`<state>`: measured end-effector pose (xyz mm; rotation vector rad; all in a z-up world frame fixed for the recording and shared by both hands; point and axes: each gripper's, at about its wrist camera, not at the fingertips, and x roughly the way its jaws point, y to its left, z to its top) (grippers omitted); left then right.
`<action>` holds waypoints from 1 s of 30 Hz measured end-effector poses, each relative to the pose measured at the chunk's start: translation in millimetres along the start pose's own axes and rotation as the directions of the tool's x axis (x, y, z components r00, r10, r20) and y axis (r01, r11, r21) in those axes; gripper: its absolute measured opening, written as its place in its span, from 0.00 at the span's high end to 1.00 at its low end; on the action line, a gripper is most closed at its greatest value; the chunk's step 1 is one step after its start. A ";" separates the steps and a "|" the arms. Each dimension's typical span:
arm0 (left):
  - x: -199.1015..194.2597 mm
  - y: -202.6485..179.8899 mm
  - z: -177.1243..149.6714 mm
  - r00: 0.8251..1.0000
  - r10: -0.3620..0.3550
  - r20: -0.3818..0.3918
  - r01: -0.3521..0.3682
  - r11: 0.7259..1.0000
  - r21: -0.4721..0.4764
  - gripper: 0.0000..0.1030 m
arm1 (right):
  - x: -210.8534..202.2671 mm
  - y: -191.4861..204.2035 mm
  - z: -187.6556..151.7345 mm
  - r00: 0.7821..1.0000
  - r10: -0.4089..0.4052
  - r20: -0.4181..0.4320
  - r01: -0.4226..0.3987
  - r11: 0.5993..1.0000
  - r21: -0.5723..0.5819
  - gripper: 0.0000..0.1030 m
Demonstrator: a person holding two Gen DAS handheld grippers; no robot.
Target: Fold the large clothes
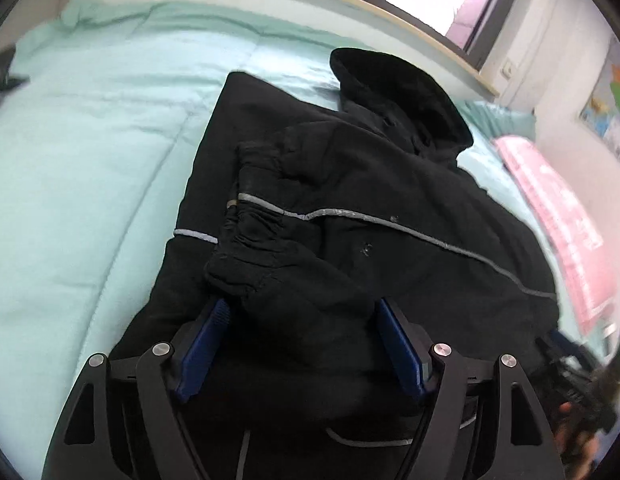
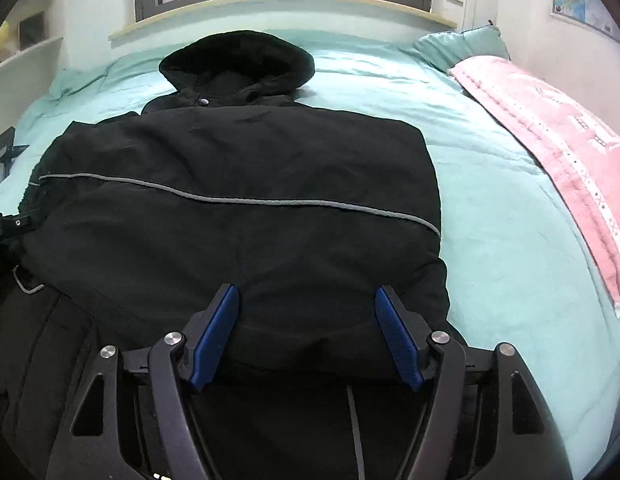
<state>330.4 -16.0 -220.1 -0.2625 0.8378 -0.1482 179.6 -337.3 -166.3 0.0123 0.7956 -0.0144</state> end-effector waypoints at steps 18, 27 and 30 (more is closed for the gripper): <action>-10.5 -8.3 3.5 0.998 0.026 -0.063 -0.024 0.999 0.029 0.25 | -4.7 4.3 4.8 0.997 -0.035 -0.070 0.035 0.999 -0.007 0.27; -109.5 -32.7 98.9 0.994 -0.072 -0.089 0.074 0.997 0.020 0.25 | -61.5 -20.7 121.0 0.983 0.007 -0.186 0.006 0.997 0.071 0.27; -116.9 -47.5 142.2 0.996 -0.073 -0.043 0.074 0.997 0.033 0.25 | -70.1 -34.4 177.2 0.990 0.035 -0.139 -0.016 0.991 0.131 0.27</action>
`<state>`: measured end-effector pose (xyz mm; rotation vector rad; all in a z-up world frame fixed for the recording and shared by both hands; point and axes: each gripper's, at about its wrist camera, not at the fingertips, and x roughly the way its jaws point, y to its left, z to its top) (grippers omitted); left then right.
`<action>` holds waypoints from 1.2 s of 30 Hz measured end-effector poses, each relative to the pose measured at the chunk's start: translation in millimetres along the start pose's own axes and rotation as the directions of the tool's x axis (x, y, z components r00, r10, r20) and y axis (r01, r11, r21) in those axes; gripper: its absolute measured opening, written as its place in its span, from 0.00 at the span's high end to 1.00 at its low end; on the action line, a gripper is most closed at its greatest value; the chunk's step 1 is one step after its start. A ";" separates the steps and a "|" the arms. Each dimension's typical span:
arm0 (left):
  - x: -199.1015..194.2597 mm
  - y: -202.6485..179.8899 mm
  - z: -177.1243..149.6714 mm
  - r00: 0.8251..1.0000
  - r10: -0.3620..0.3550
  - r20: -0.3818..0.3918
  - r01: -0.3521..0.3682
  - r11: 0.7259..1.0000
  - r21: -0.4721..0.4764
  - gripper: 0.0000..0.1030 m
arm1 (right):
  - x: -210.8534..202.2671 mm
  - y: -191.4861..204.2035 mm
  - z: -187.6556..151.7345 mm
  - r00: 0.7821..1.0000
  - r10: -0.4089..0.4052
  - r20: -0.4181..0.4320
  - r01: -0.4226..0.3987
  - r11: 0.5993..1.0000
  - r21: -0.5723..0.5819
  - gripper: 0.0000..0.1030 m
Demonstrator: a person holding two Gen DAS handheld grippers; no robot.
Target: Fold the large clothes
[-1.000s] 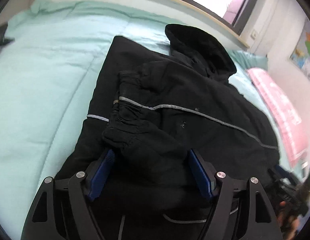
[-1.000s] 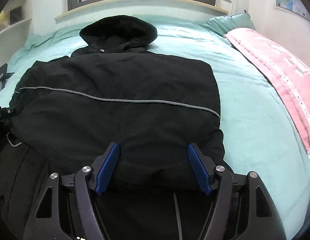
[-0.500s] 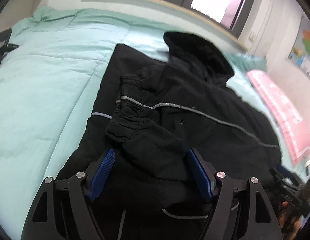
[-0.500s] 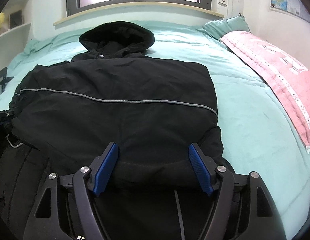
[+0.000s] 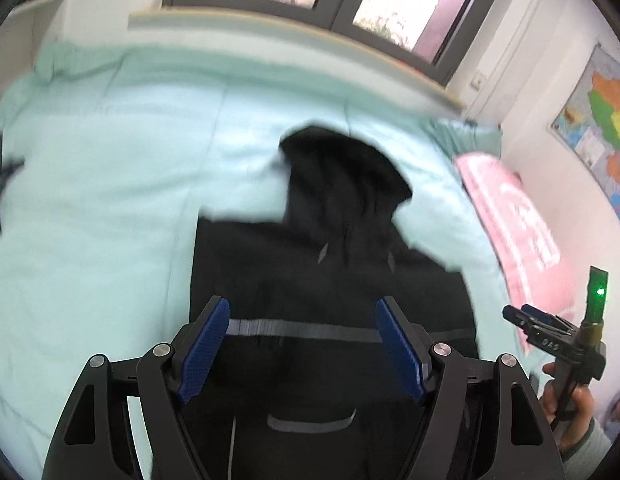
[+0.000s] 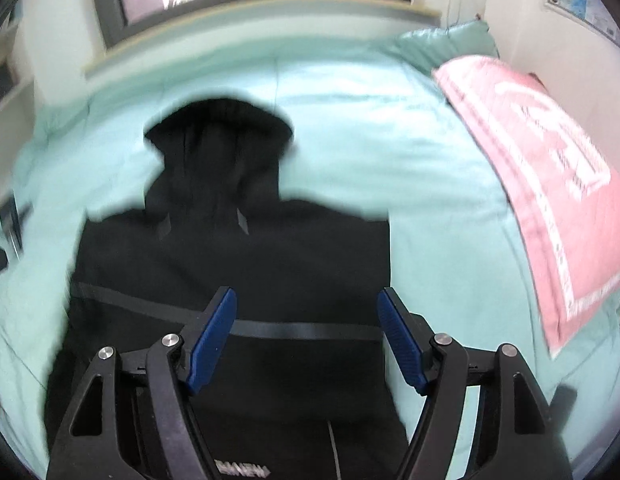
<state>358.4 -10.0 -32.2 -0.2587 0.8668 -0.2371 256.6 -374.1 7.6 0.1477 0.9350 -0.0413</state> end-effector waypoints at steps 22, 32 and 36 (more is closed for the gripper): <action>279.3 -13.7 189.7 0.973 0.163 -0.161 -0.129 0.971 0.202 0.25 | 218.3 0.6 171.7 0.985 0.120 -0.121 -0.112 0.991 0.072 0.28; 278.8 63.0 218.6 0.991 0.038 -0.127 -0.043 0.998 -0.041 0.75 | 243.9 -4.2 197.8 0.969 0.234 -0.073 -0.228 0.970 0.089 0.96; 267.7 86.3 196.2 0.978 -0.091 -0.189 0.068 0.990 -0.125 0.74 | 238.2 3.1 178.5 0.978 0.183 -0.095 -0.182 0.983 0.023 0.96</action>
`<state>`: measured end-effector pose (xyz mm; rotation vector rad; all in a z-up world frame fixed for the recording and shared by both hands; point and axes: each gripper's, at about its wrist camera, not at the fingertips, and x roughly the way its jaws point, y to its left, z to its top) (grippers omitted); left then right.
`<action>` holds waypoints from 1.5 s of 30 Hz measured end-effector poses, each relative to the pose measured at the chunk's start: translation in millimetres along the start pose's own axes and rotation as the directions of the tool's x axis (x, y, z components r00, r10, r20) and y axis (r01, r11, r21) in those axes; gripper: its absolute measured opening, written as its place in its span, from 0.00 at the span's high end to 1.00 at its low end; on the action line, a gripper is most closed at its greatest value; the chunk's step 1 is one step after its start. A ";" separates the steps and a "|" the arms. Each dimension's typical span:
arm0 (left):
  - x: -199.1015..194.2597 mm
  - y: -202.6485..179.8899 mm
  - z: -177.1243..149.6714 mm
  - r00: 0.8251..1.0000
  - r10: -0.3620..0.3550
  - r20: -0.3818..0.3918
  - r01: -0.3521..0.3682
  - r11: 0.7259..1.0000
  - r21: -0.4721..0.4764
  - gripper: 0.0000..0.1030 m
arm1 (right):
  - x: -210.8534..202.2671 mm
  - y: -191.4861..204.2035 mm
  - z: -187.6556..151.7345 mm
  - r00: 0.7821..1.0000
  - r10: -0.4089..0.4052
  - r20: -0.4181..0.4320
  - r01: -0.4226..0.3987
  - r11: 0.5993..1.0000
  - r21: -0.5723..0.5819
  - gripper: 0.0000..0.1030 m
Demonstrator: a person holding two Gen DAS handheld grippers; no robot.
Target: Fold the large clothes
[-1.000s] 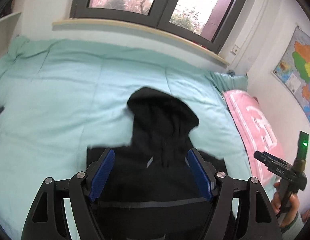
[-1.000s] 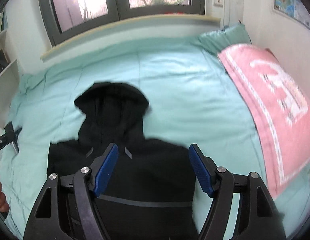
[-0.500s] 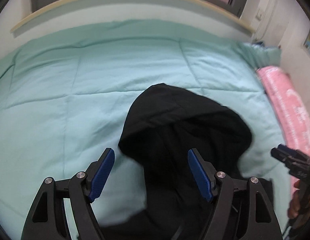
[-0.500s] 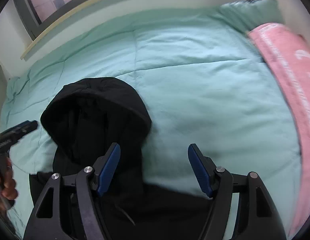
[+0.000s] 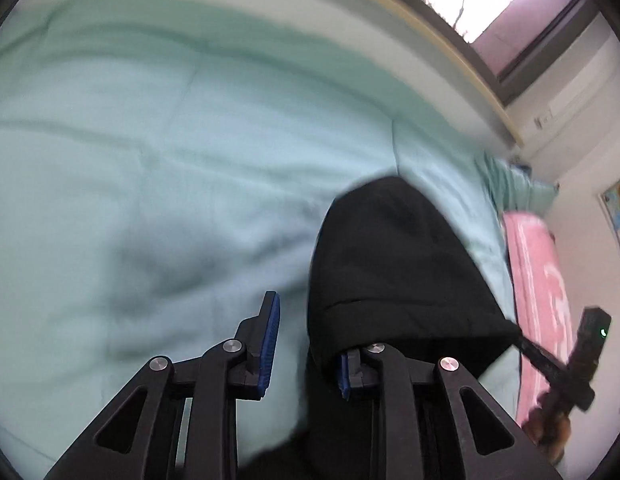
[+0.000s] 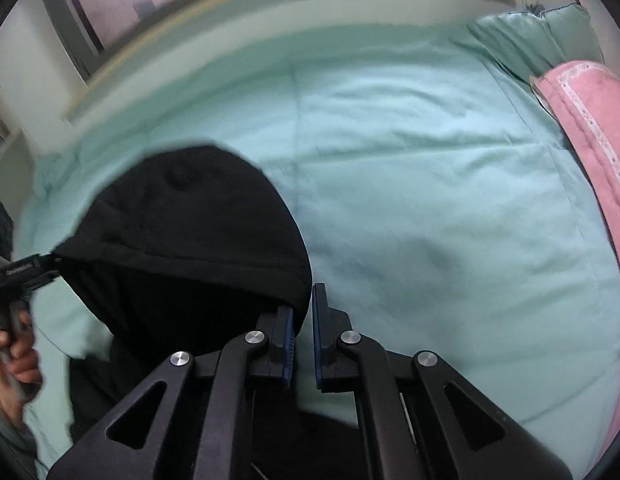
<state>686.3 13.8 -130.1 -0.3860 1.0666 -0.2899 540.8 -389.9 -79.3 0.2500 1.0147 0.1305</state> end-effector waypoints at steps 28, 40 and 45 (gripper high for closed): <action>95.7 -18.0 -8.7 0.979 -0.041 -0.199 0.068 0.989 0.133 0.37 | 96.8 46.6 -6.4 0.963 0.113 -0.245 -0.152 0.978 -0.145 0.62; 73.9 -23.9 -11.2 0.990 -0.085 -0.114 0.102 0.983 0.154 0.36 | 47.2 87.1 58.2 0.981 0.186 -0.049 -0.192 0.954 -0.231 0.46; 59.8 -22.3 -6.2 0.995 -0.071 -0.063 0.080 0.985 0.155 0.36 | 119.2 110.0 76.9 0.989 0.081 -0.126 -0.114 0.953 -0.281 0.45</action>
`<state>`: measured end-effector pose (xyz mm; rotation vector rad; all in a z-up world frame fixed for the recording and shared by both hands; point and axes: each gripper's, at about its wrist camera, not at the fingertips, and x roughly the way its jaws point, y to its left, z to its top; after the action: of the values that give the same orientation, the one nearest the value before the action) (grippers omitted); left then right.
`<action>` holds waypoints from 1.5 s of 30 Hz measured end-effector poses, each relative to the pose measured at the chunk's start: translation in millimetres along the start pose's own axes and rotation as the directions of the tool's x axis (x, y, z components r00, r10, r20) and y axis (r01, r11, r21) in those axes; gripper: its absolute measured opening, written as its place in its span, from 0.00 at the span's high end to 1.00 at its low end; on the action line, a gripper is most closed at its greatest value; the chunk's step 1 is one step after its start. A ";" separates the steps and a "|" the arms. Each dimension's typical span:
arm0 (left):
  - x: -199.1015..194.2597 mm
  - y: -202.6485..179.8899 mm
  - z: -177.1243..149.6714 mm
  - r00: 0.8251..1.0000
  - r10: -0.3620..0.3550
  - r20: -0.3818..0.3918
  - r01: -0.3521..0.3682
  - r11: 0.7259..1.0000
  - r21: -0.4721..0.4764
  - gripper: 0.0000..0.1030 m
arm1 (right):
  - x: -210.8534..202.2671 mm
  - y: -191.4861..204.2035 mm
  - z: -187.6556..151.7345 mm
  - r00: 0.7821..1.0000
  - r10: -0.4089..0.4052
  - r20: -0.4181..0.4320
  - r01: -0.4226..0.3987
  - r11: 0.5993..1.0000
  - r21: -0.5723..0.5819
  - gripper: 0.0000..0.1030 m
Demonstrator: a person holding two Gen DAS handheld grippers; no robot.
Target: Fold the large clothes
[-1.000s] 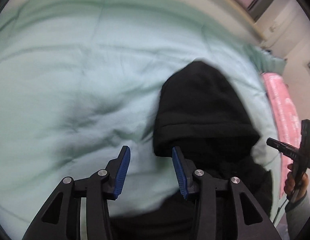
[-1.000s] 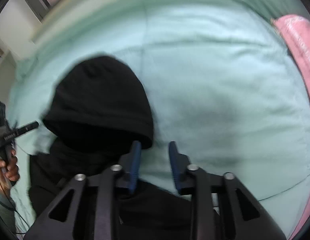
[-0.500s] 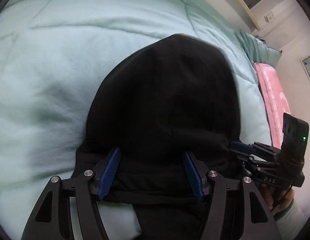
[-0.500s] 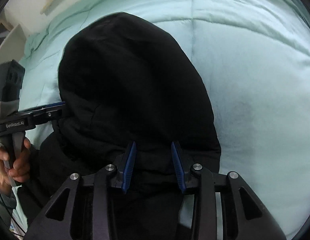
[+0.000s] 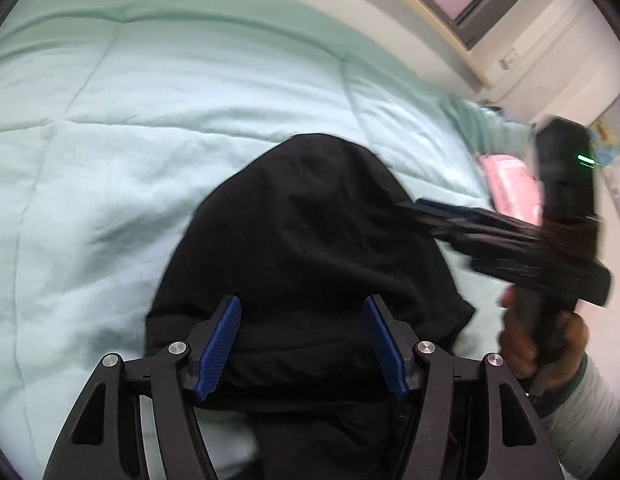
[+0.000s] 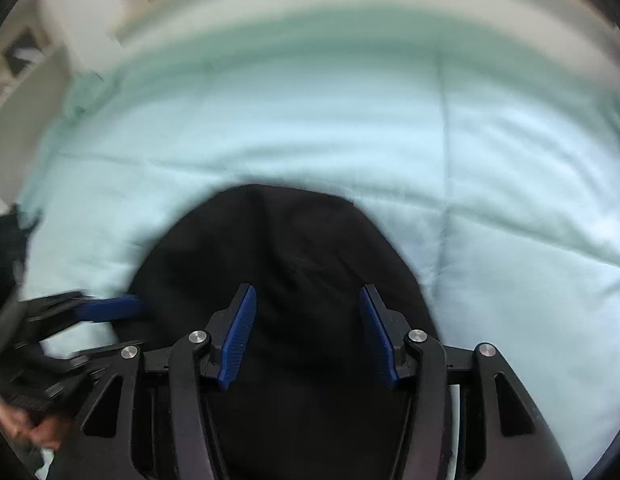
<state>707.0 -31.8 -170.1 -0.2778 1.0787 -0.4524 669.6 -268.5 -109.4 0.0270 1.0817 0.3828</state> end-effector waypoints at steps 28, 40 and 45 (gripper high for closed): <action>-2.1 -8.2 4.1 0.993 -0.105 -0.059 0.107 0.993 0.043 0.36 | -53.2 -40.7 -82.4 0.998 0.036 -0.059 -0.035 0.999 0.015 0.46; 43.5 28.4 103.2 0.960 -0.208 -0.185 0.216 0.976 0.021 0.20 | -28.4 -101.3 -4.9 0.967 0.248 -0.064 -0.240 0.965 0.105 0.42; 67.3 38.7 99.8 0.933 -0.281 -0.226 0.277 0.960 -0.049 0.22 | 19.1 -108.2 -1.4 0.958 0.238 -0.163 -0.222 0.969 0.107 0.44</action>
<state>831.1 -30.6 -194.4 -0.4030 1.2767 -0.7452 707.8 -363.7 -148.7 0.2025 1.2736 0.5553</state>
